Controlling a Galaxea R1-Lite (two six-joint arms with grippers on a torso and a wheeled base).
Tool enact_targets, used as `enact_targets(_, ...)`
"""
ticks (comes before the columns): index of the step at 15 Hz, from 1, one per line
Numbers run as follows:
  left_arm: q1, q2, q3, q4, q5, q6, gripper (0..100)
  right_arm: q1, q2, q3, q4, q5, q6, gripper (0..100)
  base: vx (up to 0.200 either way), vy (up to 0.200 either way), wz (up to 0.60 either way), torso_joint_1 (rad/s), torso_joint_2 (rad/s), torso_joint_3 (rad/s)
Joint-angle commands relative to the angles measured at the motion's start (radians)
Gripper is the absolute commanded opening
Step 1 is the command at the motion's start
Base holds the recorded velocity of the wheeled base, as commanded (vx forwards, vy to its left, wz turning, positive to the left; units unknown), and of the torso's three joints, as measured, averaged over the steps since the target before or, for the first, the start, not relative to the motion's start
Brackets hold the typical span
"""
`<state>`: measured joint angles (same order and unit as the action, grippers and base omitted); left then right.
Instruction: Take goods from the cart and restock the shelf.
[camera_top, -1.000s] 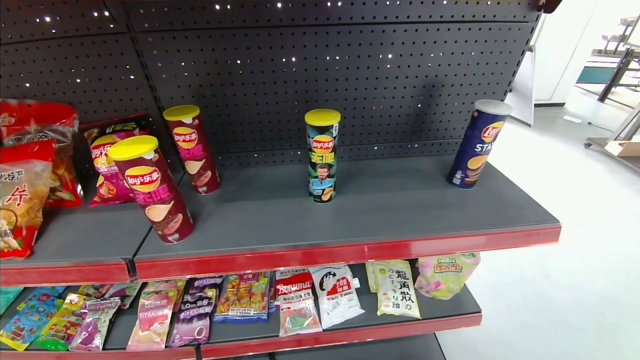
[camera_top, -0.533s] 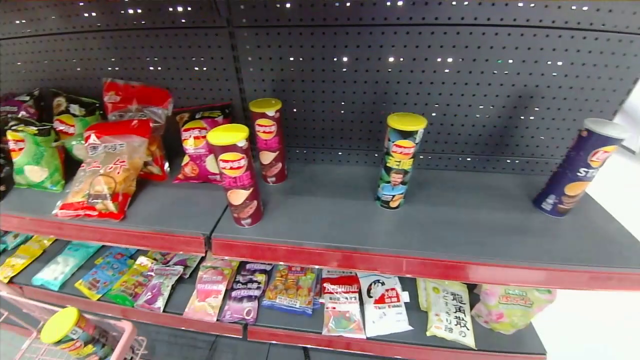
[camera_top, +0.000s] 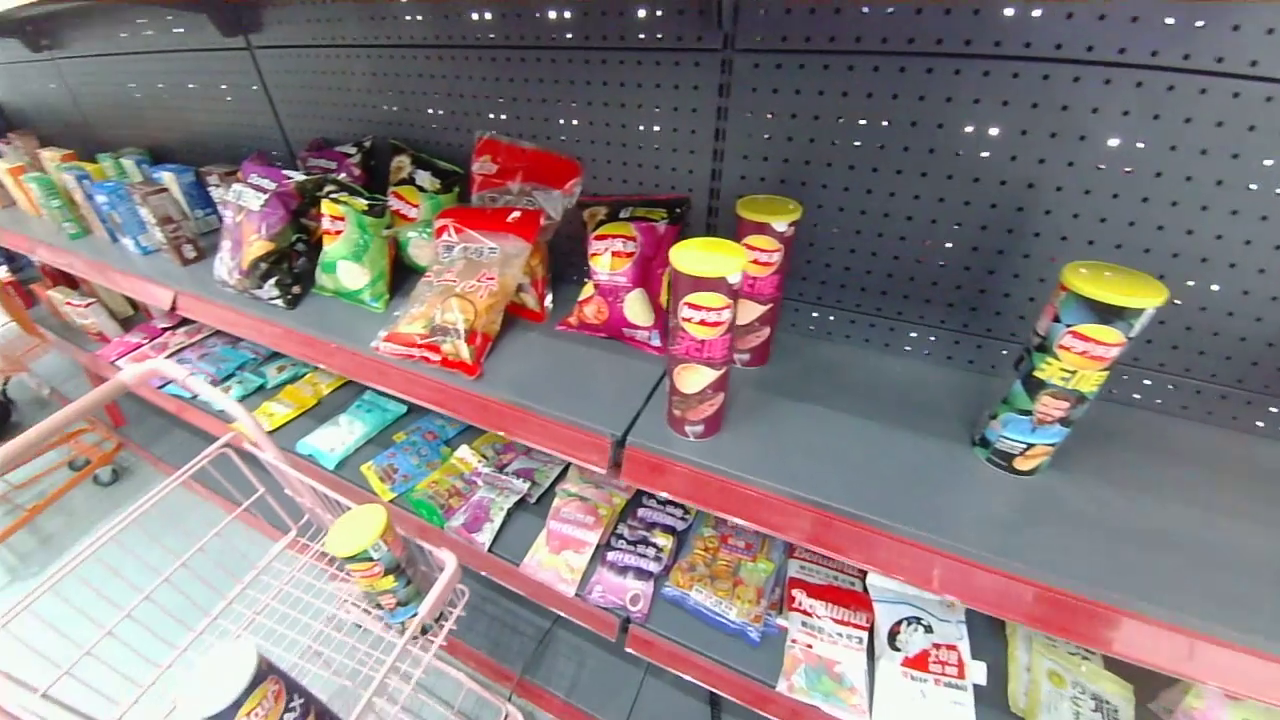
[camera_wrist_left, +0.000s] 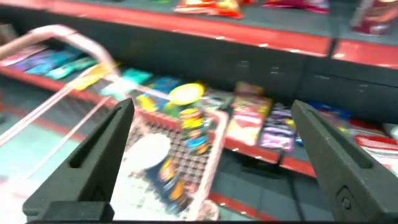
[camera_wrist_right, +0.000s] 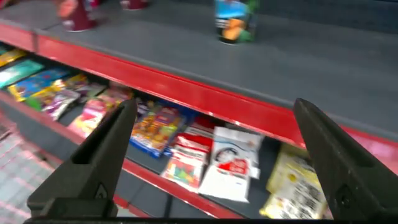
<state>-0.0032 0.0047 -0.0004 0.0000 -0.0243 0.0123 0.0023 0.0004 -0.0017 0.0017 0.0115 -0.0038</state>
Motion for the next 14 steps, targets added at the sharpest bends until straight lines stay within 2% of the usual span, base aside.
enact_targets(1,0.000,0.001,0.000,0.000,0.000,0.000,100,0.001,0.000,0.000,0.000,-0.001,-0.001,100,0.000,0.000,0.60,0.002,0.00,0.002)
enact_targets(8,0.000,0.001,0.000,0.000,0.000,0.000,100,0.001,0.000,0.000,0.000,0.001,-0.001,100,0.000,0.000,0.60,0.003,0.00,0.003)
enact_targets(14,0.000,0.001,0.000,0.000,0.000,0.000,100,0.001,0.000,0.000,0.000,-0.001,0.001,100,0.000,0.000,0.00,0.000,0.00,0.000)
